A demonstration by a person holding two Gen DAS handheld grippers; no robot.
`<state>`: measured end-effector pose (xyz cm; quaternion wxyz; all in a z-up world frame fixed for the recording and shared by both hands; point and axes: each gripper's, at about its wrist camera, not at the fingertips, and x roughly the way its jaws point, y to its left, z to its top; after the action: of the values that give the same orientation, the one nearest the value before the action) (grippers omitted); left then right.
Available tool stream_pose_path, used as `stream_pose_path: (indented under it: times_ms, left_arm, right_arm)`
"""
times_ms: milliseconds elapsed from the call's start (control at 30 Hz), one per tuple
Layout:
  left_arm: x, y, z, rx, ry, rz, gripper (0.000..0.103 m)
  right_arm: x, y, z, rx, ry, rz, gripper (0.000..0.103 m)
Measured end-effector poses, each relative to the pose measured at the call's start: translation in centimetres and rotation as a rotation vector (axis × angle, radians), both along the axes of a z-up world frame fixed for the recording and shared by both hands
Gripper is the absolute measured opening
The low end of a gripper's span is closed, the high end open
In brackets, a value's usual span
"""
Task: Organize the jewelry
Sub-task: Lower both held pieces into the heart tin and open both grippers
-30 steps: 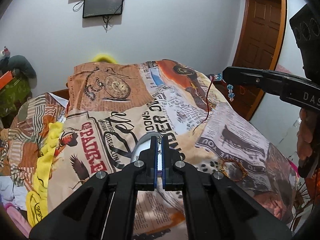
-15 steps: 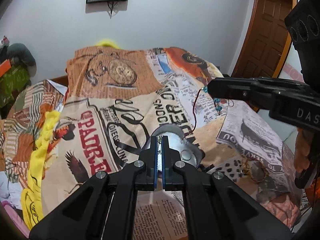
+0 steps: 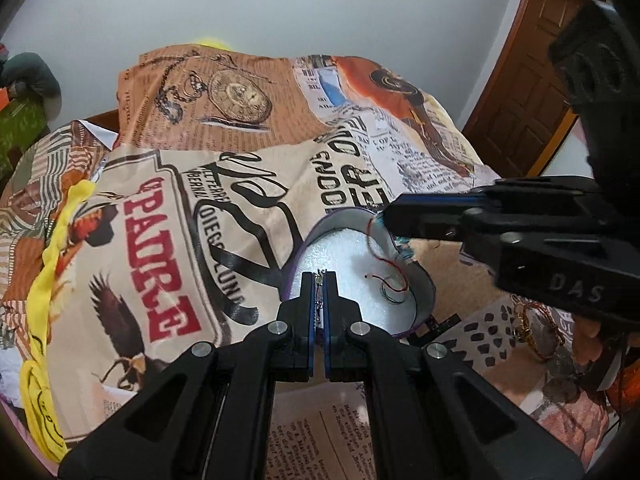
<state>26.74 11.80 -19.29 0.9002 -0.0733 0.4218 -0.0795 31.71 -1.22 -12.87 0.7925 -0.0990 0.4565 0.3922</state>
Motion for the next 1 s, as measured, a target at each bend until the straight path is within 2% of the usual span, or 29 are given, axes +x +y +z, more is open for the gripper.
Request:
stream_pose_path:
  times_ms: [67,433,500,567,667,733,900,1000]
  left_arm:
    - [0.1,-0.3,-0.2,0.001,0.005,-0.017,0.001]
    - [0.5,-1.5,-0.3,0.027,0.034,-0.051,0.003]
    - [0.3,-1.7,-0.1,0.046,0.033,-0.05,0.007]
    - [-0.1,-1.7,0.3,0.06,0.029,-0.042,0.013]
    - [-0.7,-1.4,1.2,0.059,0.017,-0.026,0.021]
    - [-1.1,-1.2,1.9,0.058,0.003,-0.014,0.026]
    - [-2.3,-1.0,3.9,0.073,-0.027,0.011,0.032]
    - [-2.9,-1.3,5.1,0.087,-0.046,0.023,0.038]
  right_arm:
    - [0.3,0.0,-0.7,-0.001,0.048,0.001,0.007]
    - [0.6,0.2,-1.4,-0.023,0.122,0.025,0.007]
    - [0.7,0.1,-1.3,-0.02,0.147,0.02,0.008]
    - [0.7,0.0,-1.1,-0.031,0.152,0.022,0.013]
    - [0.3,-0.3,-0.4,-0.039,0.114,0.008,0.019]
    - [0.0,-0.7,0.3,-0.035,0.094,0.004,0.02]
    - [-1.3,-2.4,2.9,-0.023,0.008,-0.022,0.023]
    - [-2.1,-4.2,4.7,-0.009,-0.066,-0.056,0.041]
